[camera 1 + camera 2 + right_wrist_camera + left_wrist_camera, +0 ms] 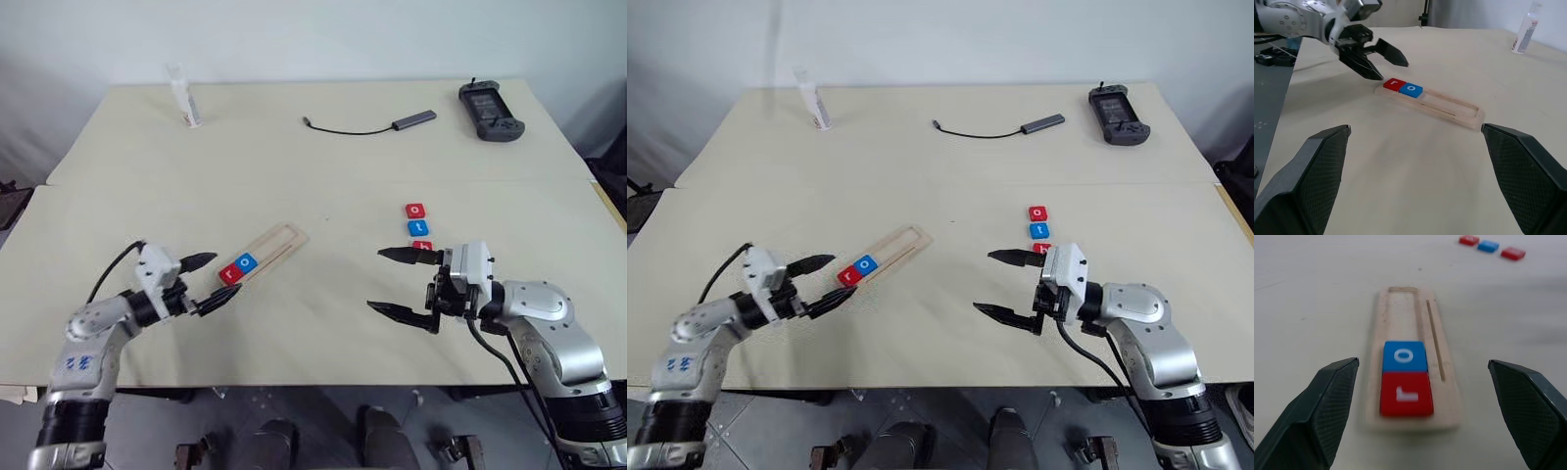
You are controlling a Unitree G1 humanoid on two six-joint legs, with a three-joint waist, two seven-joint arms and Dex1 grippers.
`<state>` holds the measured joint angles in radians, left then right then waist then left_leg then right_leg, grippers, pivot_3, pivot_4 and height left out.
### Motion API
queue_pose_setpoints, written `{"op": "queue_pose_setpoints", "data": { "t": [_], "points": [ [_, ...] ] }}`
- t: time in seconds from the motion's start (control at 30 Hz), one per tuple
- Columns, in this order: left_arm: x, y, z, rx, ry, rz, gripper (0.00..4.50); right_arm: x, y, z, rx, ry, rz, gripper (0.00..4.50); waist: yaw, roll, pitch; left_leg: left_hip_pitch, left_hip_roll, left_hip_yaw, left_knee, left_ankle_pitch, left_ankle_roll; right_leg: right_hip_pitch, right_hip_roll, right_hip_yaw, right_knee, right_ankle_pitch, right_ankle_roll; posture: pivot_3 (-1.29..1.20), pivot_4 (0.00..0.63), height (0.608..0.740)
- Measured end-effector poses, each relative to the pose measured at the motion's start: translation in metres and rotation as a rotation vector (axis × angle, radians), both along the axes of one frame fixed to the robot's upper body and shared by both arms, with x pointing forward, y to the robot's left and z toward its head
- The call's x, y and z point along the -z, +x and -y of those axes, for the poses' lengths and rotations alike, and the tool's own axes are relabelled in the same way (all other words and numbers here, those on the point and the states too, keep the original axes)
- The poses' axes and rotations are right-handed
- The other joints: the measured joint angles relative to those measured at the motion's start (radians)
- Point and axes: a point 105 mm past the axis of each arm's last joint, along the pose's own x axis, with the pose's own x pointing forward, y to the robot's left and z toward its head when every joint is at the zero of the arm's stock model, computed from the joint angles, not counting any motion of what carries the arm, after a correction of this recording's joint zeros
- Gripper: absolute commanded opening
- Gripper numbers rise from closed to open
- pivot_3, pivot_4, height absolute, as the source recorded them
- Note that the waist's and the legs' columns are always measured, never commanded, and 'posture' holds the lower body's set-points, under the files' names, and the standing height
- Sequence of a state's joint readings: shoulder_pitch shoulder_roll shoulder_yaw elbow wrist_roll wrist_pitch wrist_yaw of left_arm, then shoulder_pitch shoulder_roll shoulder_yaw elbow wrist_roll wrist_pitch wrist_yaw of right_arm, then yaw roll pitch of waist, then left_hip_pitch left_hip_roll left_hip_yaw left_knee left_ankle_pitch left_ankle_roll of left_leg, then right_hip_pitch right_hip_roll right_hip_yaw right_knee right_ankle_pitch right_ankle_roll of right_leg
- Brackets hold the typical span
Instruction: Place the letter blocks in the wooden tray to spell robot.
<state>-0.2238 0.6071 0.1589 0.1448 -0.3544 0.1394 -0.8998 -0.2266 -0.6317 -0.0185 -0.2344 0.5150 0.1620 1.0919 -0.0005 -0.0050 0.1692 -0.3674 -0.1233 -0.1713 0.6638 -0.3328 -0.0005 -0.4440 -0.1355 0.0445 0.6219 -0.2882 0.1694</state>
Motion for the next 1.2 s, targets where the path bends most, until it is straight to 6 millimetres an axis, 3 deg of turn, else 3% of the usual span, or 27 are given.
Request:
{"op": "queue_pose_setpoints", "data": {
  "t": [0.13,0.43,0.6,0.7,0.9,1.1,1.2],
  "points": [
    [0.015,0.001,-0.001,0.013,0.031,-0.055,4.50,-0.001,0.002,0.001,0.019,0.006,-0.008,4.48,-0.003,0.000,0.000,0.000,0.001,0.000,0.000,0.000,0.000,0.000,0.001,0.000,0.000,0.000,0.000,0.00,0.150,0.740],
    [0.016,0.002,-0.005,0.009,0.092,-0.065,4.50,-0.004,0.003,0.000,0.044,0.016,0.007,4.48,0.000,0.000,0.000,0.000,0.001,0.000,0.000,0.000,0.000,0.000,0.001,0.001,-0.001,0.001,-0.002,0.00,0.150,0.740],
    [0.017,0.006,-0.005,0.004,0.103,-0.066,3.41,-0.004,0.004,0.000,0.052,0.022,0.008,4.50,0.001,0.000,0.000,0.001,0.001,0.001,0.001,0.000,0.000,0.000,0.001,0.001,0.000,0.001,-0.002,0.00,0.150,0.740],
    [0.017,0.006,-0.003,0.011,0.089,-0.047,3.40,-0.004,0.004,0.000,0.053,0.022,0.008,4.50,0.001,0.001,0.000,0.001,0.001,0.001,0.001,0.000,0.000,0.000,0.001,0.001,0.000,0.001,-0.002,0.00,0.150,0.740],
    [0.017,-0.001,0.025,0.168,0.049,-0.009,3.40,0.001,-0.001,0.022,0.124,-0.012,-0.006,4.50,0.018,0.000,0.000,-0.001,0.000,0.001,0.002,0.000,0.000,0.000,0.001,0.001,-0.001,0.001,-0.002,0.00,0.150,0.740],
    [-0.006,0.002,0.083,0.493,0.159,0.073,3.40,0.011,-0.018,0.065,0.271,-0.074,-0.047,4.50,0.033,0.000,0.000,-0.001,0.000,0.001,0.003,0.000,0.000,0.000,0.001,0.001,-0.001,0.002,-0.002,0.00,0.150,0.740],
    [-0.002,0.004,0.100,0.580,0.217,0.067,3.40,0.016,-0.026,0.078,0.323,-0.081,-0.069,4.50,0.022,0.000,0.000,0.000,0.001,0.004,0.002,0.000,0.000,0.000,0.002,0.002,-0.001,0.002,-0.002,0.00,0.150,0.740]
  ]
}}
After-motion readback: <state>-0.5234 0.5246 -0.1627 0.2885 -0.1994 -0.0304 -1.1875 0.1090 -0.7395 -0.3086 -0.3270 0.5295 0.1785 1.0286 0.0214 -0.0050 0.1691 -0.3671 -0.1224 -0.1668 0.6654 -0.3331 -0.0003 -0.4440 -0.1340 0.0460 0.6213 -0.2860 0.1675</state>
